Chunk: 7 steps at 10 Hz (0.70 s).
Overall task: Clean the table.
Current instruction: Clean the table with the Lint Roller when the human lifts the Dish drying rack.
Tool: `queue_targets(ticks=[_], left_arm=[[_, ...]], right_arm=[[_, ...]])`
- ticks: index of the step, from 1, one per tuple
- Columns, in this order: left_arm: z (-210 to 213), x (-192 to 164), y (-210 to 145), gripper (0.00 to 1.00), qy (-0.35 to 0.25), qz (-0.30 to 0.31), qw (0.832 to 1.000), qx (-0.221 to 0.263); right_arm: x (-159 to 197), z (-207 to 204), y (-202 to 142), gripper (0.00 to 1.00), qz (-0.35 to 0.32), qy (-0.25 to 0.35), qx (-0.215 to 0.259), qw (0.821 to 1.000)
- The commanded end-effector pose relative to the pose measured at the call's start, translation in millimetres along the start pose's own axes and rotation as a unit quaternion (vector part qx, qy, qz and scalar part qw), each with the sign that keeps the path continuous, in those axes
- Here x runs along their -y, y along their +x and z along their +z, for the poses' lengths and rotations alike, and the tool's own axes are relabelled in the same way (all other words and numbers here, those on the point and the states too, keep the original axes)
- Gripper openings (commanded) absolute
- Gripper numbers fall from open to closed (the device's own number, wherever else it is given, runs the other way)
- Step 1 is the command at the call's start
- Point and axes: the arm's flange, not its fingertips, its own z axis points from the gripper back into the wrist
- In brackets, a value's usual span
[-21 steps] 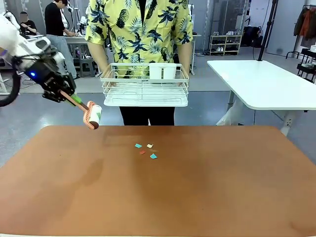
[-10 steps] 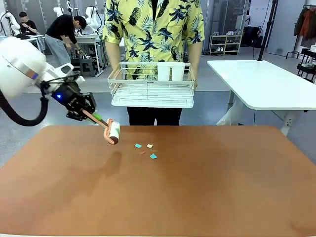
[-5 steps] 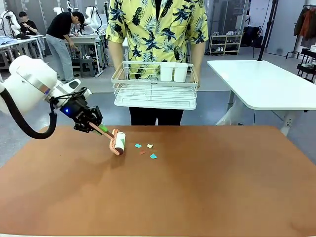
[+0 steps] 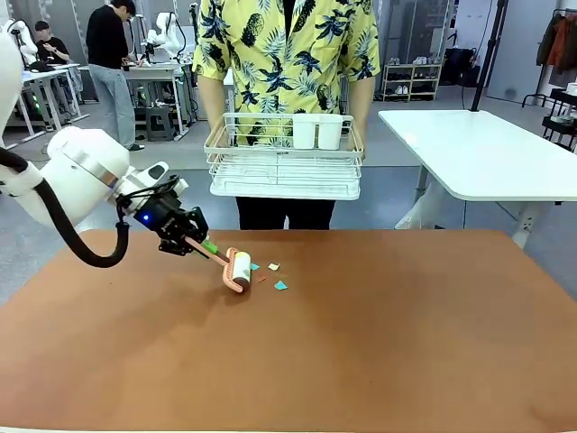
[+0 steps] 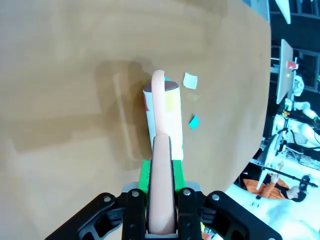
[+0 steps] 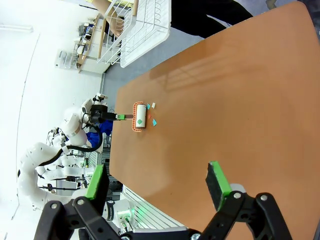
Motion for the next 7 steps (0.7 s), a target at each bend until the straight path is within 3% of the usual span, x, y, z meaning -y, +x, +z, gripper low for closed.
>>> queue_targets(ticks=[1,4,7], left_arm=[[-40,-6,0,0.21,0.016,-0.001,1.000,-0.010],[-99,33,19,0.21,0.008,-0.039,0.997,-0.063],[-148,73,37,0.21,0.015,-0.018,0.996,-0.084]], right_arm=[[-2,1,1,1.00,0.005,0.008,0.005,1.000],[-2,1,1,1.00,0.005,0.008,0.005,1.000],[-2,1,1,1.00,0.005,0.008,0.005,1.000]])
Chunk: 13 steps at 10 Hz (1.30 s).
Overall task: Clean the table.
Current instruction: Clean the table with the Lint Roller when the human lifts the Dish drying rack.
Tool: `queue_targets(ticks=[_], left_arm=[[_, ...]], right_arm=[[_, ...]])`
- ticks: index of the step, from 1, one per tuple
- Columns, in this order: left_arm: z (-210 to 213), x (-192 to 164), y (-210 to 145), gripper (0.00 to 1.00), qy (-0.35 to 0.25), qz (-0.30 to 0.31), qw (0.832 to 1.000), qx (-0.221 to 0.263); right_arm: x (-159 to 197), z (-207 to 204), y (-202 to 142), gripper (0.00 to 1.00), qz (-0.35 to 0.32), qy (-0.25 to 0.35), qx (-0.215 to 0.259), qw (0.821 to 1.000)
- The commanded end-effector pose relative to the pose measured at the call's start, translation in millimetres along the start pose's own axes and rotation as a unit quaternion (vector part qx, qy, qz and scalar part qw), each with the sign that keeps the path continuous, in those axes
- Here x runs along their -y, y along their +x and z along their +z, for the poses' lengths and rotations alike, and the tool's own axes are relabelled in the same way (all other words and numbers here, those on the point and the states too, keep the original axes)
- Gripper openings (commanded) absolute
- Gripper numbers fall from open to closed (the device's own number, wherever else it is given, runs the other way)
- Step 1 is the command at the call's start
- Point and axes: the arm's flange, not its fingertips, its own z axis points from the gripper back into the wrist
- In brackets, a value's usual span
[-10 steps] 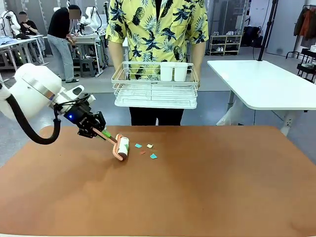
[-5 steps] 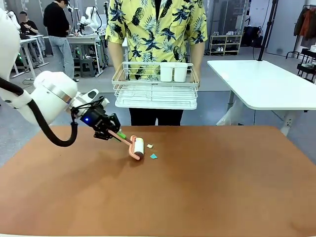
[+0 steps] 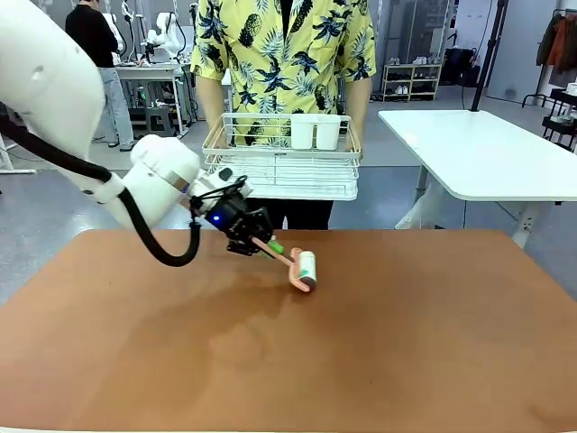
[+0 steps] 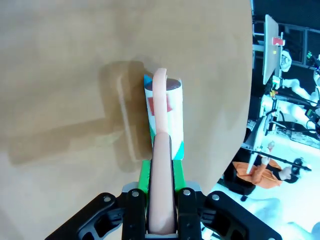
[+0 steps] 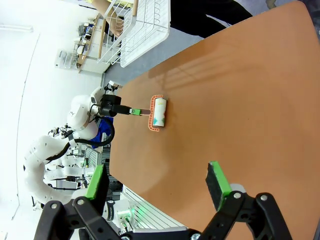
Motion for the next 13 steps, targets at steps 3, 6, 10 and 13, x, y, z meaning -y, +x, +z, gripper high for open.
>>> queue_targets(ticks=[3,6,10,13], left_arm=[[-24,-7,9,0.21,0.066,0.007,0.998,-0.024],[-19,0,9,0.21,0.062,0.014,0.998,-0.013],[39,76,-15,0.21,-0.036,0.013,0.999,0.009],[91,129,-41,0.21,0.011,-0.016,0.998,0.056]], right_arm=[[-3,1,1,1.00,0.006,0.008,0.006,1.000],[-3,1,1,1.00,0.006,0.008,0.006,1.000],[-3,1,1,1.00,0.006,0.008,0.006,1.000],[-3,1,1,1.00,0.006,0.008,0.006,1.000]])
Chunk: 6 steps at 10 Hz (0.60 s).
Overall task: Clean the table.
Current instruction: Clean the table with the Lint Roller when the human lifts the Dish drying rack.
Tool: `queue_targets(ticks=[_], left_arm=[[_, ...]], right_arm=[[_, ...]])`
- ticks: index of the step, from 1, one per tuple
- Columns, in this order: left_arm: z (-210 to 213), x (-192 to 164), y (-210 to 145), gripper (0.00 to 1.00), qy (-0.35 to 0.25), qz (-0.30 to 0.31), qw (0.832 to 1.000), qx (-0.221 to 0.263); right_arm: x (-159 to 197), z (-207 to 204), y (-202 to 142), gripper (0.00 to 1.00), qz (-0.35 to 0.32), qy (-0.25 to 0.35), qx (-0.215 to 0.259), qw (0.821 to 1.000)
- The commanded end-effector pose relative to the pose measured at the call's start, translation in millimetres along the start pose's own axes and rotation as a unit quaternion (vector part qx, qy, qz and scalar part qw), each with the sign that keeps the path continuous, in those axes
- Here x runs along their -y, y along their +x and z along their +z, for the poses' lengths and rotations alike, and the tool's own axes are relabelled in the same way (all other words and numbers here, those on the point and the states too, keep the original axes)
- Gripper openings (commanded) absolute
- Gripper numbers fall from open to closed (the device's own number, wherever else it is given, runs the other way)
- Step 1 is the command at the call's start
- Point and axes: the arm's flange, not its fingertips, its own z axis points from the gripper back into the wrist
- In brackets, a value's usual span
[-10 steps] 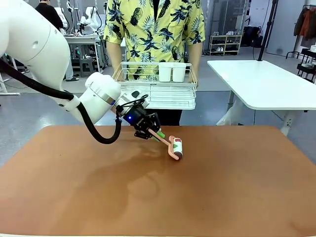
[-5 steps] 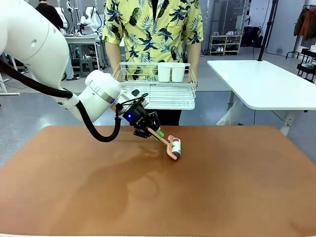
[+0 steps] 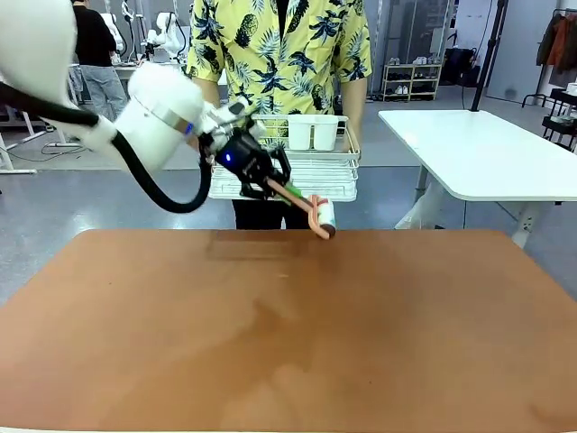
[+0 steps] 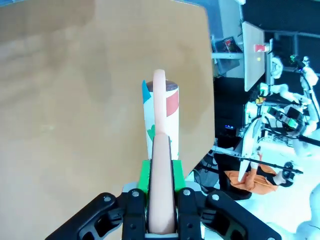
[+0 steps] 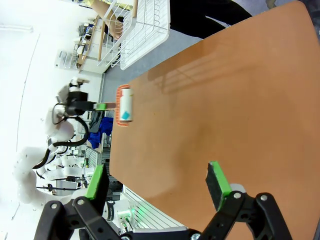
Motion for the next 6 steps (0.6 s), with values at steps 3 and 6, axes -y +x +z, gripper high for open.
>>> queue_targets(ticks=[3,6], left_arm=[[16,17,-32,0.21,0.030,-0.001,1.000,-0.006],[109,73,-55,0.21,0.224,-0.036,0.973,-0.039]], right_arm=[[-3,1,1,1.00,0.006,0.008,0.005,1.000],[-3,1,1,1.00,0.006,0.008,0.005,1.000]])
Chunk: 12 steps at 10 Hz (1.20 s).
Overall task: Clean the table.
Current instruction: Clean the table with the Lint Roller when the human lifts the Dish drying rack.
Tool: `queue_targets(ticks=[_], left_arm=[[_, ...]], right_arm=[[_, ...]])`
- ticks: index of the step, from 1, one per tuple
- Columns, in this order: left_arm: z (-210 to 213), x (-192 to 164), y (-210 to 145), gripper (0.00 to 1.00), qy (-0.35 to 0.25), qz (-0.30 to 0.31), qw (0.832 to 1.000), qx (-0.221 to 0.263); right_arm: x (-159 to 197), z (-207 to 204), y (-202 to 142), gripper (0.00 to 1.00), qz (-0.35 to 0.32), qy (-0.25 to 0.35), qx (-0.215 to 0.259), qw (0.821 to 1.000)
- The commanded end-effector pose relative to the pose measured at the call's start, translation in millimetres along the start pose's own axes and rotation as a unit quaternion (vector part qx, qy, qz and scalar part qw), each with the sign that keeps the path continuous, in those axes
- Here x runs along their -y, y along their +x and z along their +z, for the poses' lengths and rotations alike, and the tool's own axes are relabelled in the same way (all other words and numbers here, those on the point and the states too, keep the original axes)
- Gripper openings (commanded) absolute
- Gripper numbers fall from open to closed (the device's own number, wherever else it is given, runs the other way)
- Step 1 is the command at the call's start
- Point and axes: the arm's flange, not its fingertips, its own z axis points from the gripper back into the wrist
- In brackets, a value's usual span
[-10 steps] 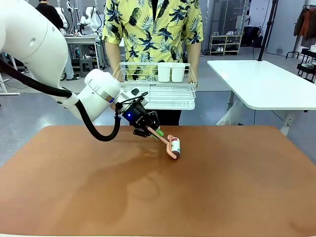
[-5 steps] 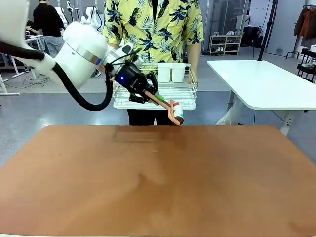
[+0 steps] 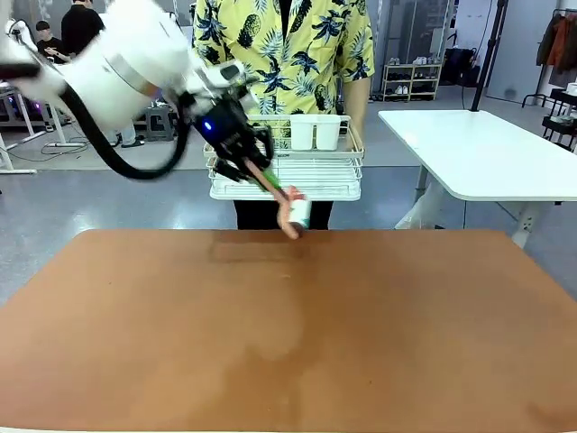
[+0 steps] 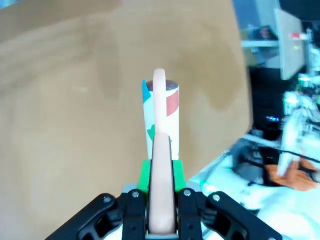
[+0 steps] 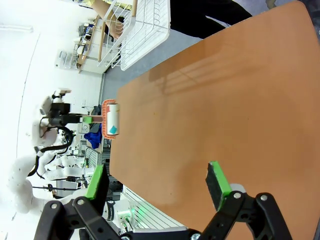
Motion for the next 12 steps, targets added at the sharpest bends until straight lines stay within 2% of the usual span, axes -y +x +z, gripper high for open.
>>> queue_targets(ticks=[1,2,3,4,5,7,8,9,12], left_arm=[[107,-1,-24,0.21,0.163,0.018,0.986,0.006],[146,-22,-42,0.21,0.204,0.059,0.977,0.021],[181,-45,-71,0.21,0.240,0.094,0.966,0.002],[204,-66,-96,0.21,0.241,0.104,0.965,0.025],[219,-89,-121,0.21,0.231,0.105,0.966,0.052],[223,-110,-155,0.21,0.227,0.122,0.962,0.092],[225,-110,-157,0.21,0.236,0.122,0.958,0.107],[240,-112,-143,0.21,0.236,0.136,0.960,0.064],[240,-112,-143,0.21,0.236,0.136,0.960,0.064]], right_arm=[[-3,1,1,1.00,0.006,0.008,0.005,1.000],[-3,1,1,1.00,0.006,0.008,0.005,1.000],[-3,1,1,1.00,0.006,0.008,0.005,1.000],[-3,1,1,1.00,0.006,0.008,0.005,1.000],[-3,1,1,1.00,0.006,0.008,0.005,1.000],[-3,1,1,1.00,0.006,0.008,0.005,1.000],[-3,1,1,1.00,0.006,0.008,0.005,1.000],[-3,1,1,1.00,0.006,0.008,0.005,1.000],[-3,1,1,1.00,0.006,0.008,0.005,1.000]])
